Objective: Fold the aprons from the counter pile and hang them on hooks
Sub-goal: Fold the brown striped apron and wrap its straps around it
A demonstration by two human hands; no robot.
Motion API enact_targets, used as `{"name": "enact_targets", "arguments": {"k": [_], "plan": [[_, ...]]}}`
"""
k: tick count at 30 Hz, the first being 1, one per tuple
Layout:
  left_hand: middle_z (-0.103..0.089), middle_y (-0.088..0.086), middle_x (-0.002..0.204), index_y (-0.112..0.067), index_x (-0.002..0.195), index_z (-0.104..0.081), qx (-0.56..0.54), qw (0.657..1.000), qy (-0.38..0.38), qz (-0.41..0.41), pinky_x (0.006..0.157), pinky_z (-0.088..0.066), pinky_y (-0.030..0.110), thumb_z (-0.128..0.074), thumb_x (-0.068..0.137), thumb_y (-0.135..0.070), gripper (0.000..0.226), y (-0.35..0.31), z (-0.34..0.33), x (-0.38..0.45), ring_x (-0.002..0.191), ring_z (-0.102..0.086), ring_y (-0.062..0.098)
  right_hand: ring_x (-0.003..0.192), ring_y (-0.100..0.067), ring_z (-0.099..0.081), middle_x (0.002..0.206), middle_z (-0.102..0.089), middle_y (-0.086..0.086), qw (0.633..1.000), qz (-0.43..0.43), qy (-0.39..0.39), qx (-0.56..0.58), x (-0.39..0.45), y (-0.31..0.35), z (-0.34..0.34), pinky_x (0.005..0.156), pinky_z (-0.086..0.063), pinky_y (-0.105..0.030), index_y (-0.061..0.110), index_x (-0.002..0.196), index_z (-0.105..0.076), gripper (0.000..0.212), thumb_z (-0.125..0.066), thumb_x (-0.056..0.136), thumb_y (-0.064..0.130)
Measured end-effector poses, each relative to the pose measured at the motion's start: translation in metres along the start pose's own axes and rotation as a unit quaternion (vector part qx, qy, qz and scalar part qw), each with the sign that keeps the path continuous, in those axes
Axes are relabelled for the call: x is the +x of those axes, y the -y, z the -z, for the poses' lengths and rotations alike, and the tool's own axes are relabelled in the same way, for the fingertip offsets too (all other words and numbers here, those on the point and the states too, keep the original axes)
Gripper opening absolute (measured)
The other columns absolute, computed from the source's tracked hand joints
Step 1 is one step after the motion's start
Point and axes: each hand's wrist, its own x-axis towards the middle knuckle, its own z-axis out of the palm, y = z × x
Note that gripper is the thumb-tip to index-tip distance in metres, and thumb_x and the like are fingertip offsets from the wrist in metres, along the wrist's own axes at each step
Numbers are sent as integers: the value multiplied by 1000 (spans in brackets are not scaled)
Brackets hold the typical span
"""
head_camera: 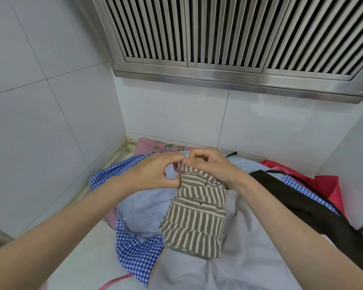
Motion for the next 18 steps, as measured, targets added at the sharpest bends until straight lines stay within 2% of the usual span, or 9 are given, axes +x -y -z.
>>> {"name": "enact_targets", "arguments": {"k": [2,5,6,9,10,12,15,17,18], "plan": [[-61,-13,78,-28,88,-57,15,1000,-12,5,58,-48,25,-61,73,-28,15,0,-1,1,62,-55,6,54,-5,-40,56,-46,6,1000,7,-12,-1,0,3,3,55,-32,-16,8,65,-54,27,-62,88,19],[-54,-9,66,-29,75,-52,-25,998,-45,38,46,-31,13,-54,69,-24,8,-4,-11,1,44,-40,5,51,-4,-36,54,-42,4,999,12,-52,-12,-3,1,0,52,-30,-15,7,65,-54,26,-63,88,12],[-55,-8,66,-31,72,-50,-46,996,-57,57,46,-29,11,-56,68,-19,14,-4,-14,2,45,-41,4,51,-4,-35,54,-42,4,997,13,-72,-14,-2,-2,-1,52,-29,-16,8,64,-53,26,-62,88,9],[-57,-12,71,-25,70,-51,-111,983,-88,114,50,-35,12,-62,73,1,28,1,-22,4,66,-53,-1,51,-6,-36,53,-43,3,990,1,-140,-35,2,-14,-4,54,-30,-21,10,59,-51,31,-60,88,9],[-58,-11,72,-24,70,-52,-122,981,-85,123,51,-36,13,-62,74,1,27,1,-24,4,67,-53,-1,53,-8,-38,54,-44,1,987,-7,-152,-45,5,-18,-3,55,-30,-23,7,60,-52,30,-60,89,9],[-60,-4,74,-21,72,-53,-129,982,-68,120,50,-34,13,-63,76,-2,22,-2,-25,3,55,-48,1,58,-16,-39,59,-45,-7,984,-29,-168,-54,7,-27,-1,58,-30,-26,-3,65,-55,28,-60,88,10],[-58,-1,74,-18,74,-53,-135,984,-52,105,49,-31,10,-64,78,-3,19,-4,-29,-1,43,-40,2,52,-8,-35,53,-38,2,982,-46,-179,-38,8,-37,2,55,-28,-24,6,58,-48,34,-60,89,12],[-60,-7,75,-22,75,-55,-136,984,-47,104,50,-34,17,-66,79,-12,16,-1,-31,-7,47,-42,4,47,-4,-31,49,-35,7,981,-52,-183,-29,4,-44,2,53,-26,-23,11,56,-43,38,-59,90,13],[-61,-9,76,-25,77,-56,-127,986,-39,102,49,-37,24,-66,78,-19,11,2,-31,-10,50,-47,11,46,-3,-31,49,-34,7,983,-48,-175,-29,4,-44,2,53,-26,-22,11,57,-44,36,-58,90,13]]}}
